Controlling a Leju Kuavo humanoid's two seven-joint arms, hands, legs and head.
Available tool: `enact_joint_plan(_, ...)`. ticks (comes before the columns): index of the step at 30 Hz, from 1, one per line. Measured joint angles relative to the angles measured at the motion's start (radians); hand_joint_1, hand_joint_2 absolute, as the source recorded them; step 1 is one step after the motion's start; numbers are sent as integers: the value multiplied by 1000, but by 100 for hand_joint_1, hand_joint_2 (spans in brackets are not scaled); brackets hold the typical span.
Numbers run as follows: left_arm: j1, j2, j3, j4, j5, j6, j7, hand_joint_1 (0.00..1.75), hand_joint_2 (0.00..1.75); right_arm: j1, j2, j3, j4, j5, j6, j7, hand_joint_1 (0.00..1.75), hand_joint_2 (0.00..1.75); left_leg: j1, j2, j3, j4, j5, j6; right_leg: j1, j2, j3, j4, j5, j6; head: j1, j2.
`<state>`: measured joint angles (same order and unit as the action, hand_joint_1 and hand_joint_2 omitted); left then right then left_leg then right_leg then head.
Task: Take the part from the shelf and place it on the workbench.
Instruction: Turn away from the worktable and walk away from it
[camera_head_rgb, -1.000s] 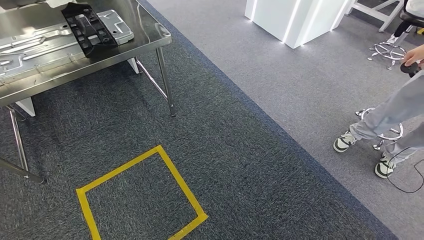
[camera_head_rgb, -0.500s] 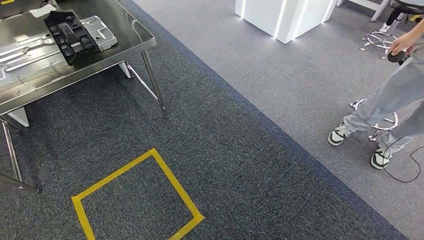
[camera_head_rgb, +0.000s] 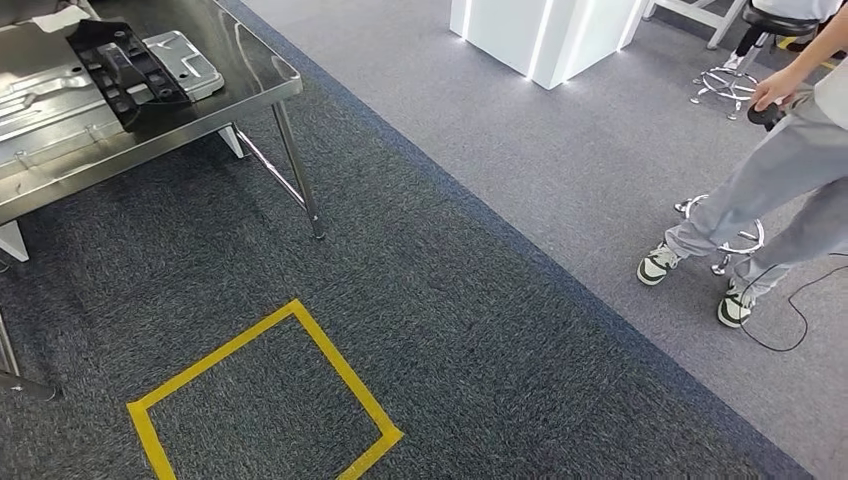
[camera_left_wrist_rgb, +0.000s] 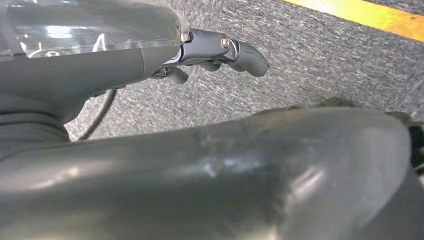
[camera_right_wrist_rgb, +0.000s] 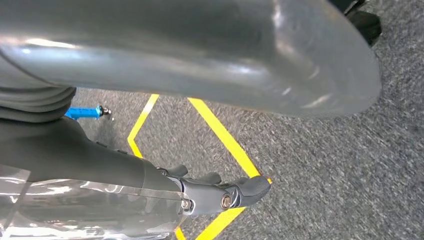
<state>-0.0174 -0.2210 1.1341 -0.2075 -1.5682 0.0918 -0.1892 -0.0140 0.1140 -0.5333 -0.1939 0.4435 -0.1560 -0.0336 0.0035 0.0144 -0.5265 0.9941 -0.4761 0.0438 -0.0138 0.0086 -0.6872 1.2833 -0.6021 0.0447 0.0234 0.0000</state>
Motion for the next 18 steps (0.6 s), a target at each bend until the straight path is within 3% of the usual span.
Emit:
enact_joint_plan(1, 0, 0, 0, 0, 0, 0, 0, 0, 0, 0, 0, 0, 0, 0, 0, 0, 0, 0, 0, 3, 0, 1, 0, -1, -1, -2, 2, -2, 13, 1, 0, 0)
enact_joint_plan(2, 0, 0, 0, 0, 0, -1, 0, 0, 0, 1, 0, 0, 0, 0, 0, 0, 0, 0, 0, 6, 1, 1, -1, -2, -2, -6, 26, -44, 42, 2, 0, 0)
enact_joint_plan(4, 0, 0, 0, 0, 0, -1, 2, 0, 0, 1, -1, 0, 0, 0, -1, 1, 0, 0, -2, 11, 5, 3, -5, -8, -1, -21, 100, -185, 104, -3, 0, 0)
enact_joint_plan(6, -1, 0, 0, 0, 0, -1, 3, 0, 0, -1, -1, 0, 0, 0, -1, 1, 0, 0, -7, 15, 6, 6, -9, -18, 4, -30, 139, -268, 126, -15, -1, 0)
enact_joint_plan(10, -3, 0, 0, 0, 0, 0, 4, 0, 0, -1, 0, 0, 0, 0, -1, 1, 0, 0, -5, 17, 4, 22, -26, -40, 4, -20, 141, -282, 129, -43, -2, 0)
enact_joint_plan(12, -2, 0, 0, 0, 0, 1, 4, 0, 0, -1, 1, 0, 0, 0, -1, 1, 0, 0, -2, 4, -31, 106, -81, -48, 2, -17, 141, -286, 133, -55, -3, 0)
enact_joint_plan(14, -1, 0, 0, 0, 0, 1, 4, 0, 0, 0, 1, 0, 0, 0, -1, 1, 0, 0, 0, -3, -93, 240, -146, -52, 5, -11, 138, -285, 133, -60, -4, 0)
enact_joint_plan(15, -1, 0, 0, 0, 0, 1, 4, 0, 0, 0, 1, 0, 0, 0, -1, 1, 0, 0, 0, -4, -114, 285, -156, -52, 7, -6, 138, -285, 133, -60, -4, 0)
enact_joint_plan(16, 0, 0, 0, 0, 0, 1, 4, 0, 0, 0, 0, 0, 0, 0, -1, 1, 0, 0, 0, -4, -118, 293, -147, -51, 9, -1, 138, -284, 133, -60, -4, 0)
enact_joint_plan(18, 0, 0, 0, 0, 0, 0, 4, 0, 0, -1, 1, 0, 0, 1, -1, 1, 0, 0, 0, -7, -75, 198, -79, -44, 11, 10, 141, -283, 132, -59, -4, 0)
